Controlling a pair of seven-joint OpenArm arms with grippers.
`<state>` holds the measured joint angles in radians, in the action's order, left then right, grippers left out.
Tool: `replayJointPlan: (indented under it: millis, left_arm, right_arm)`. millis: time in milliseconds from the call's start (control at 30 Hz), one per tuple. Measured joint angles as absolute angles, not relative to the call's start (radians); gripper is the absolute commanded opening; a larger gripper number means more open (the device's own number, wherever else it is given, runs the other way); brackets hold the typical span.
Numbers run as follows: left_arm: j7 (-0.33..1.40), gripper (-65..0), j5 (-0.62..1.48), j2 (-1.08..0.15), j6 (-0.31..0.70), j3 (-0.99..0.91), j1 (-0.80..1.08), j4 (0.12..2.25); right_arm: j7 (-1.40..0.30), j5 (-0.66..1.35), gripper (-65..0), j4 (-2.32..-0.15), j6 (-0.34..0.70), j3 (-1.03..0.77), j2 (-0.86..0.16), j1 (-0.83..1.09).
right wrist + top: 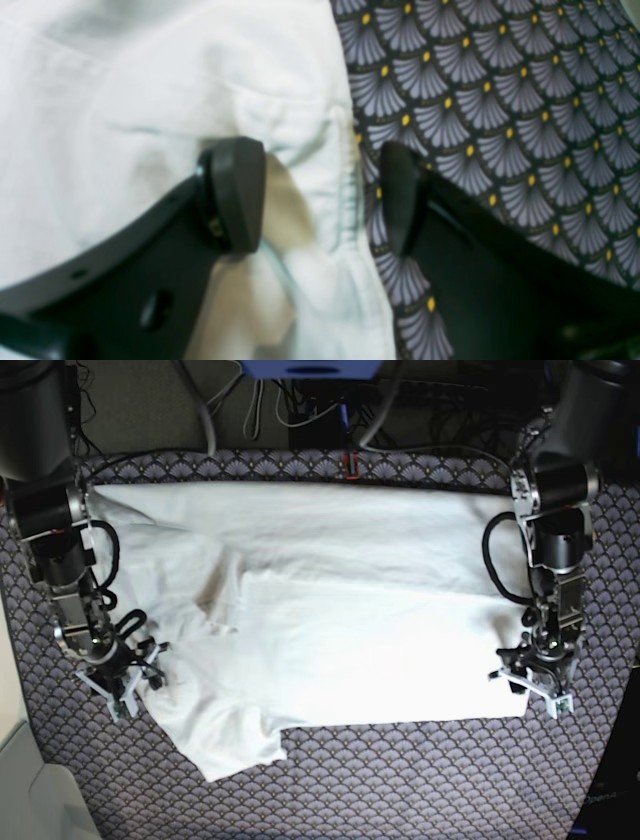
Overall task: Fold the T-shirt properly
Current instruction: 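Pinch the shirt's side edges with both grippers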
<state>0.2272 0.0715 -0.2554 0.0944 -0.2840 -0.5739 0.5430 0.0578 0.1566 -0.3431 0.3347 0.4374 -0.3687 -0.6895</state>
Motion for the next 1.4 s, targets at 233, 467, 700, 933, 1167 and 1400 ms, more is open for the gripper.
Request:
replayJointPlan:
  millis: [233,467,700,933,1167,1400]
  left_arm:
    - [0.227,-35.0,0.072,-0.255,0.094,-0.284,-0.574,0.543]
    - [0.226,-34.7,0.073,-0.255,0.094,-0.284,-0.583,0.540]
    - [0.194,-34.7,0.072,-0.258,0.094,-0.284,-0.641,0.533]
    - [0.067,-34.7,0.072,-0.257,0.087,-0.284,-0.677,0.423]
    - [-0.006,-34.7,0.072,-0.255,0.086,-0.284,-0.701,0.294]
    - [-0.012,-34.7,0.072,-0.254,0.086,-0.284,-0.702,0.219]
  right_arm:
    - [0.056,0.157,-56.0,-0.344,0.345,0.442,-0.364,-0.688]
    - [0.054,0.156,-65.0,-0.344,0.346,0.443,-0.366,-0.688]
    - [0.054,0.156,-65.0,-0.345,0.347,0.441,-0.375,-0.688]
    - [0.054,0.156,-65.0,-0.345,0.347,0.439,-0.374,-0.687]
    - [0.054,0.153,-65.0,-0.345,0.347,0.440,-0.374,-0.687]
    - [0.053,0.154,-65.0,-0.345,0.347,0.440,-0.374,-0.687]
